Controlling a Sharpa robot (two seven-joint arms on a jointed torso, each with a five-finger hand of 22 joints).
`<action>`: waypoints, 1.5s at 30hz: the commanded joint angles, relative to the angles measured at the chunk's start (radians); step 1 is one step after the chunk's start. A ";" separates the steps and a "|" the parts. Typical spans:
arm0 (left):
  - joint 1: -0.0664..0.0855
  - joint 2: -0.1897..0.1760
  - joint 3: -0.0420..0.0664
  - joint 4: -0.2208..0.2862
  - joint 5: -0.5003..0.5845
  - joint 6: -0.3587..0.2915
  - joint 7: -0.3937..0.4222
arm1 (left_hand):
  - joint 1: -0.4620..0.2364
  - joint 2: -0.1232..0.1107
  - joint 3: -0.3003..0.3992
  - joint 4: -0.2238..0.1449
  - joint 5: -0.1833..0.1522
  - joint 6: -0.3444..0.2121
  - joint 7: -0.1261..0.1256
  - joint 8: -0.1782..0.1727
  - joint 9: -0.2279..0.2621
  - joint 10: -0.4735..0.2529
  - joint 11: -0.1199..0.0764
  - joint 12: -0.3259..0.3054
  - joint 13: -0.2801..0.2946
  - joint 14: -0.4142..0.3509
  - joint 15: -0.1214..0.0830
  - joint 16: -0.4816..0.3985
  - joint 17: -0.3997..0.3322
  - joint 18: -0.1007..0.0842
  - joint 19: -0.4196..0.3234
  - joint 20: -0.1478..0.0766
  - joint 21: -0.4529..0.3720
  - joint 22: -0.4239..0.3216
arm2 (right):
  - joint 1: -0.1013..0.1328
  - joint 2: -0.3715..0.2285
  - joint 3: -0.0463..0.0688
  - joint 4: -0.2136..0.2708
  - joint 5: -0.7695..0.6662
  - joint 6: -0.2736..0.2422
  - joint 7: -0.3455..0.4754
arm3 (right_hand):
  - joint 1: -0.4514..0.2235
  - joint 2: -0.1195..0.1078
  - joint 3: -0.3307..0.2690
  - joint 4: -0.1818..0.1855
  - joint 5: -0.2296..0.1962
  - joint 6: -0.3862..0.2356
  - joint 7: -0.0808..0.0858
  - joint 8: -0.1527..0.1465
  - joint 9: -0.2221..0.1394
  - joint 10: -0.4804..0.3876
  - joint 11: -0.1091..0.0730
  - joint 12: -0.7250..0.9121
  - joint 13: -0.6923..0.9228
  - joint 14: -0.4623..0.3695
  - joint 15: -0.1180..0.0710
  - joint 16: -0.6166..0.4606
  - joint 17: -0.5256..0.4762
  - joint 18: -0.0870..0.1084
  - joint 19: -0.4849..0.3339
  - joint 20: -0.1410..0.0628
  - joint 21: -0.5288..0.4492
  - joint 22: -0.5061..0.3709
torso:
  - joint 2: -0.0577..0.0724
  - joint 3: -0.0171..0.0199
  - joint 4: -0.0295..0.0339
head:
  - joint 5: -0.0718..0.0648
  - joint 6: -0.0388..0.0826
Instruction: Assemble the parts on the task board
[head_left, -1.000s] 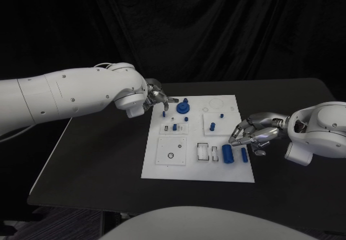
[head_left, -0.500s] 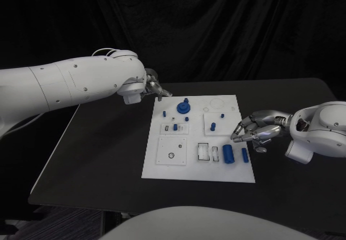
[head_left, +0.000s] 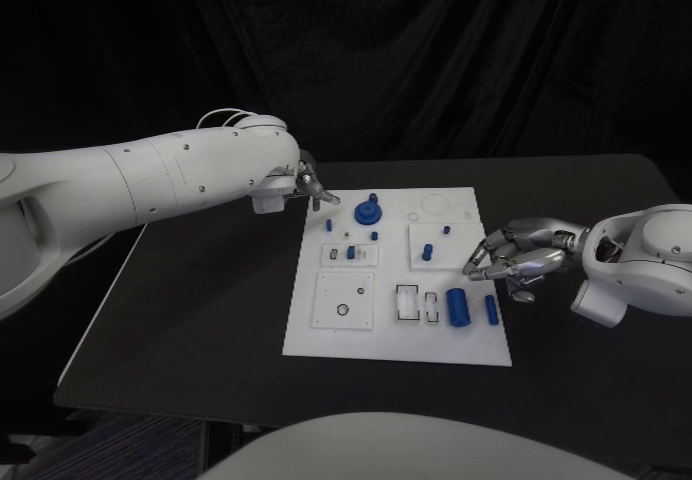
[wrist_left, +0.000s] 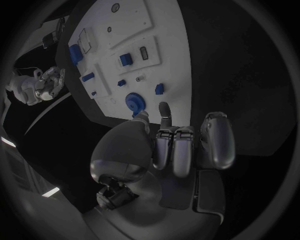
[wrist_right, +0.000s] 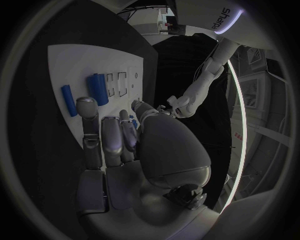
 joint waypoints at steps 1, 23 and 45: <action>-0.007 0.009 0.001 -0.015 -0.013 0.017 0.042 | 0.009 0.002 0.002 -0.006 0.003 -0.009 -0.001 -0.007 0.001 0.102 0.005 0.004 0.263 0.104 0.000 -0.001 0.263 -0.003 0.001 0.004 -0.005 0.177 | -0.003 -0.001 0.000 0.000 0.003 -0.016 0.010 | 0.007 0.001 0.005 0.000 0.006 0.008 0.000 -0.006 -0.001 0.002 -0.004 -0.001 0.001 -0.001 -0.004 0.004 0.000 0.010 0.005 0.001 0.002 0.001 | 0.006 -0.0010 -0.0012 | 0.003 0.000; -0.036 0.027 0.001 -0.046 -0.013 0.060 0.071 | 0.036 0.016 0.000 -0.013 0.077 -0.022 0.023 -0.122 -0.063 0.102 0.027 0.004 0.263 0.104 0.020 -0.001 0.263 0.004 -0.019 0.024 -0.038 0.168 | -0.005 0.003 0.000 -0.003 0.003 -0.002 -0.003 | 0.011 0.003 0.009 0.000 0.013 0.009 0.000 -0.008 -0.003 -0.006 -0.004 -0.004 -0.009 -0.002 -0.005 0.002 -0.003 0.011 0.003 0.000 -0.003 -0.002 | 0.002 0.0001 -0.0020 | 0.007 0.000; -0.054 0.027 0.001 -0.056 -0.012 0.063 0.087 | 0.059 0.025 0.015 -0.028 0.120 -0.018 0.028 -0.159 -0.083 0.102 0.032 0.004 0.263 0.104 0.025 -0.001 0.263 0.007 -0.028 0.029 -0.053 0.164 | -0.006 0.003 0.000 0.000 0.003 0.004 -0.007 | 0.012 0.004 0.010 0.001 0.017 0.009 0.001 -0.009 -0.003 -0.010 -0.004 -0.006 -0.013 -0.003 -0.005 0.001 -0.005 0.011 0.003 0.000 -0.005 -0.003 | 0.004 0.0006 -0.0022 | 0.007 0.000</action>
